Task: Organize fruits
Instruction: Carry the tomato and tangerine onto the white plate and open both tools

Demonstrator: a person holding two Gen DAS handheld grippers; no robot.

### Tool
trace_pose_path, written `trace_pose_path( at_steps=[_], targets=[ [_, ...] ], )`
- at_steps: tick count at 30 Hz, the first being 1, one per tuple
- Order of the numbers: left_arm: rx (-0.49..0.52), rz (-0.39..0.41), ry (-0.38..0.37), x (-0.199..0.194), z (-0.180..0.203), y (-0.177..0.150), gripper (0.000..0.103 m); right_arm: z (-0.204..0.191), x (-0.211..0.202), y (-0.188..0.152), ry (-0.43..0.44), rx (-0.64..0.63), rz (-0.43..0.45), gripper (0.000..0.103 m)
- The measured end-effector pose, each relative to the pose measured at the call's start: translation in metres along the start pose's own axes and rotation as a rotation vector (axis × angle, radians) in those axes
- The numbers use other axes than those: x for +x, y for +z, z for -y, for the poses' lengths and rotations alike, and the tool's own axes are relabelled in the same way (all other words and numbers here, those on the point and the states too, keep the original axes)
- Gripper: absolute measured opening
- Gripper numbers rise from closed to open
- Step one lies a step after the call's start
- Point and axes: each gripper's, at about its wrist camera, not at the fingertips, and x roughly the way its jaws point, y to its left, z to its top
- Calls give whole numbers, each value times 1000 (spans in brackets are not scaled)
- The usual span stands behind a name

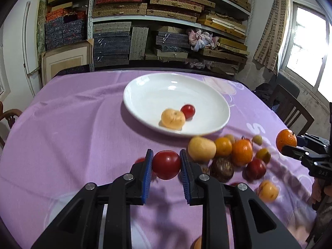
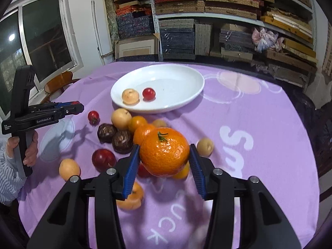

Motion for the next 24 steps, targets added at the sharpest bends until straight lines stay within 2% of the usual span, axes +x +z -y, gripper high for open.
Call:
trace_pose_path(
  at_steps=[4, 7, 12, 16, 18, 20, 22, 24],
  targets=[
    [-9, 3, 24, 30, 3, 50, 26, -6, 33, 48, -37, -30, -15, 46],
    [-30, -51, 51, 67, -1, 74, 26, -10, 71, 72, -53, -35, -55, 46],
    [-66, -177, 84, 124, -13, 87, 26, -10, 128, 96, -63, -40, -140, 46],
    [-103, -208, 58, 141, -21, 86, 26, -11, 157, 103, -59, -57, -200, 47],
    [-96, -221, 63, 143, -21, 84, 32, -13, 163, 103, -63, -67, -197, 47],
    [-91, -197, 81, 138, -22, 84, 53, -13, 159, 104, -73, -67, -172, 50],
    [-95, -172, 96, 128, -25, 86, 58, -9, 146, 106, -63, -37, -129, 60],
    [-117, -149, 88, 111, -31, 87, 58, -4, 121, 108, -55, -5, -61, 63]
  ],
)
